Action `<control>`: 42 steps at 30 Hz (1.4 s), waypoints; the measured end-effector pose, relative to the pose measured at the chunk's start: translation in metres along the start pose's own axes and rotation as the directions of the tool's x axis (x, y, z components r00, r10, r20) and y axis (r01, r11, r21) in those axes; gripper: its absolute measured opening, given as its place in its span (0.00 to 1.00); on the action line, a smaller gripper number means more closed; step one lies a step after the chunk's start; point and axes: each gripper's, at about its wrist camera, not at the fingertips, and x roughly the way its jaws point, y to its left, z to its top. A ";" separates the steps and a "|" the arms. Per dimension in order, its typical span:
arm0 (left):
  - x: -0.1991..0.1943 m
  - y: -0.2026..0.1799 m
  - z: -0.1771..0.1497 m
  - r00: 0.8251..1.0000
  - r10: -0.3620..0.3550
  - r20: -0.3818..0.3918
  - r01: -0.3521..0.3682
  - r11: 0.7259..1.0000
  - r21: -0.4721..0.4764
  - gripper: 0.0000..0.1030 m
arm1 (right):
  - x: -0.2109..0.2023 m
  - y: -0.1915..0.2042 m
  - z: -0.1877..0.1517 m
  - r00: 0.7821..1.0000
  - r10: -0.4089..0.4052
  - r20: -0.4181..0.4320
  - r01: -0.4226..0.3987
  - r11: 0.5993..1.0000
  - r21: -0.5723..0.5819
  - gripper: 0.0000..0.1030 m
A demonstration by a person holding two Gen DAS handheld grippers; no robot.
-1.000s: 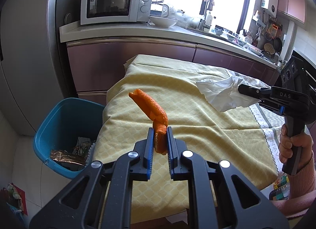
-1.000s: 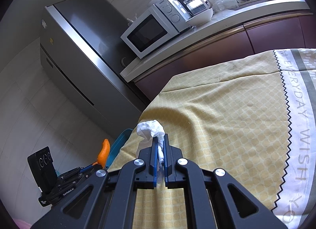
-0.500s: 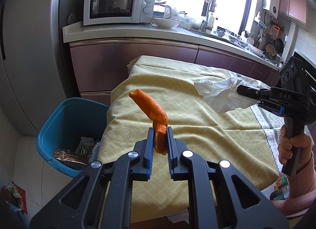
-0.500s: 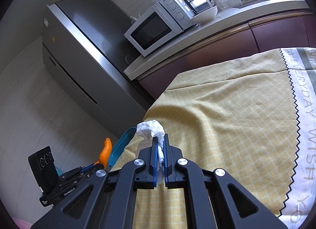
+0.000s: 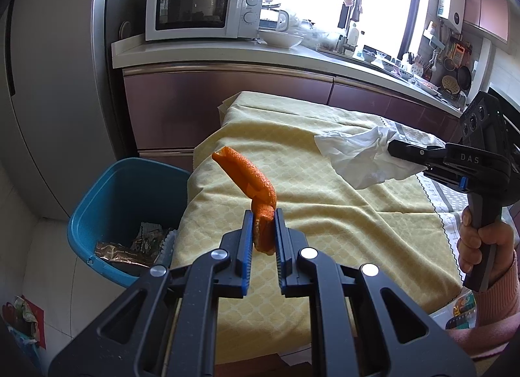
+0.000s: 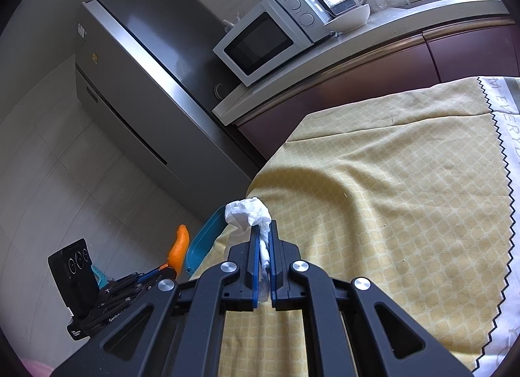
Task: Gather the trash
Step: 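Lift the orange peel and tissue and carry both over the teal bin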
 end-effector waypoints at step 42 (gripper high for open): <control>-0.014 0.029 -0.002 0.999 0.051 0.019 -0.050 0.998 -0.045 0.12 | 0.039 0.033 0.004 0.995 0.069 -0.067 -0.072 0.997 -0.032 0.04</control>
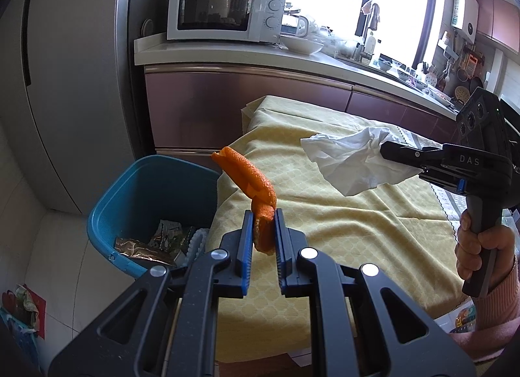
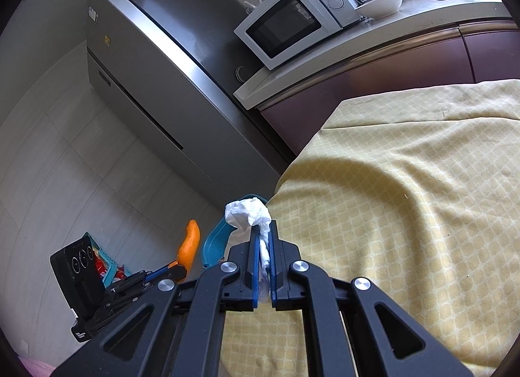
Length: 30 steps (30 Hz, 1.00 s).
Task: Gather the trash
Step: 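Lift the orange peel and tissue and carry both over the teal bin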
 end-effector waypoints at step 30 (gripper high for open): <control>0.001 0.042 0.006 0.996 0.087 0.009 -0.086 0.994 -0.060 0.12 | 0.053 0.035 0.018 0.996 0.033 -0.087 -0.039 0.997 -0.066 0.04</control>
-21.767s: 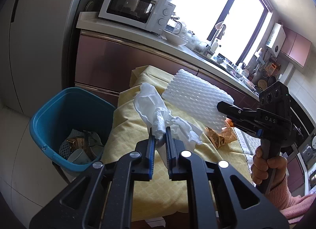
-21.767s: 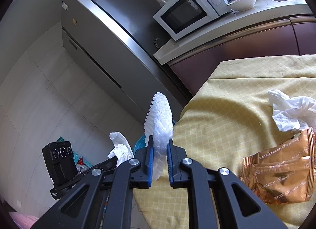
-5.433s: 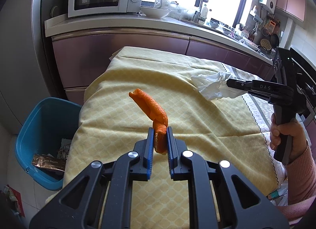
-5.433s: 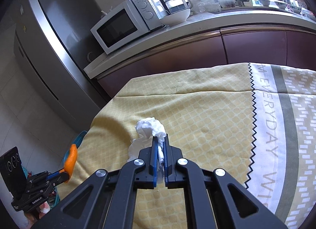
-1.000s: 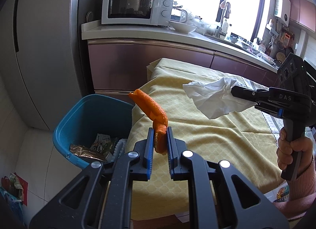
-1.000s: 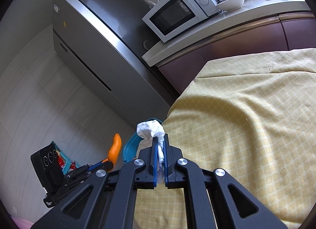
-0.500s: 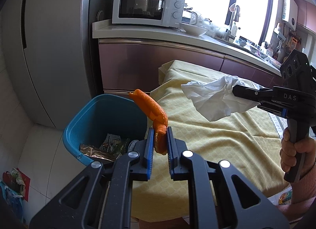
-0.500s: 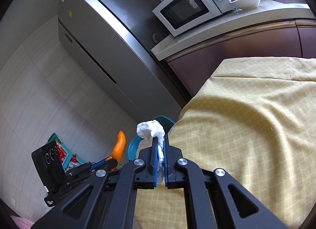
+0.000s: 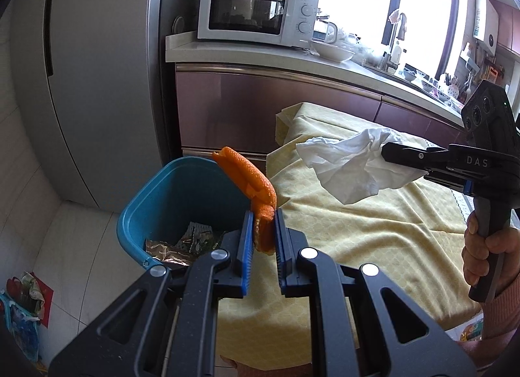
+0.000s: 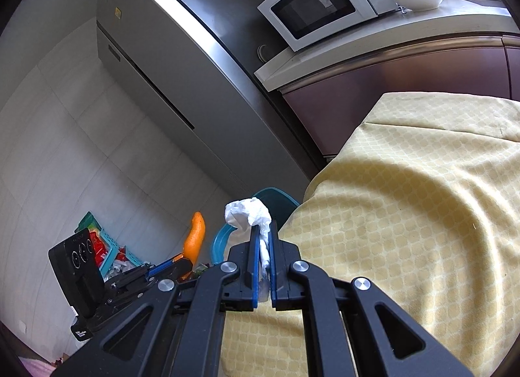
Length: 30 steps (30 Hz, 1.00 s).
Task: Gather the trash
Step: 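Lift the orange peel and tissue and carry both over the teal bin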
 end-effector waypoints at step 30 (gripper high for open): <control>0.007 0.018 -0.001 0.999 0.039 -0.011 -0.039 0.999 -0.028 0.12 | 0.039 0.012 0.011 0.998 0.019 -0.064 -0.020 1.000 -0.015 0.04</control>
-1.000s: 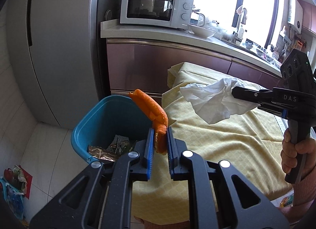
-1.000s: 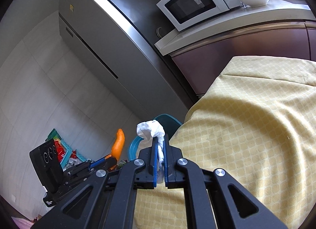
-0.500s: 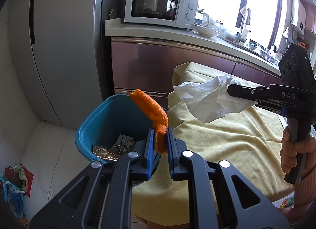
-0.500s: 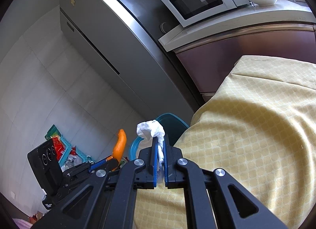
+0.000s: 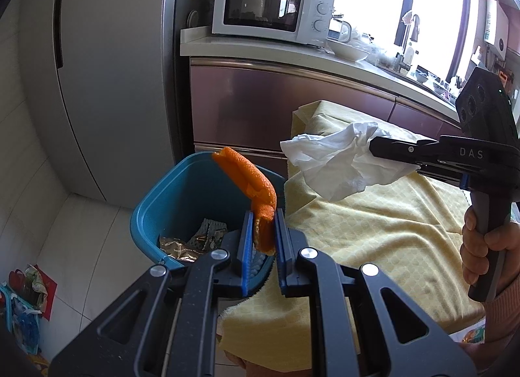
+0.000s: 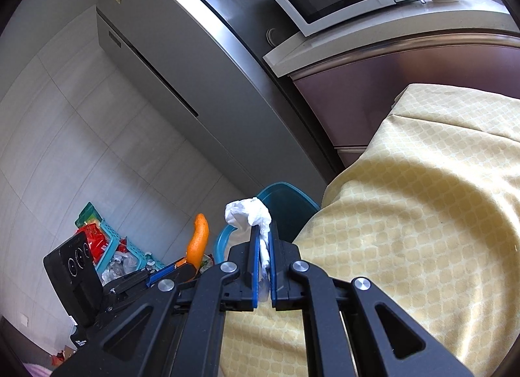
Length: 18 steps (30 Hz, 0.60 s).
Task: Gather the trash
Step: 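Lift the orange peel and tissue and carry both over the teal bin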
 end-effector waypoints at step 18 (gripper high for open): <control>0.010 0.008 -0.002 1.000 0.021 -0.017 -0.021 1.000 -0.020 0.12 | 0.020 0.004 0.004 0.999 0.003 -0.036 -0.003 1.000 -0.002 0.04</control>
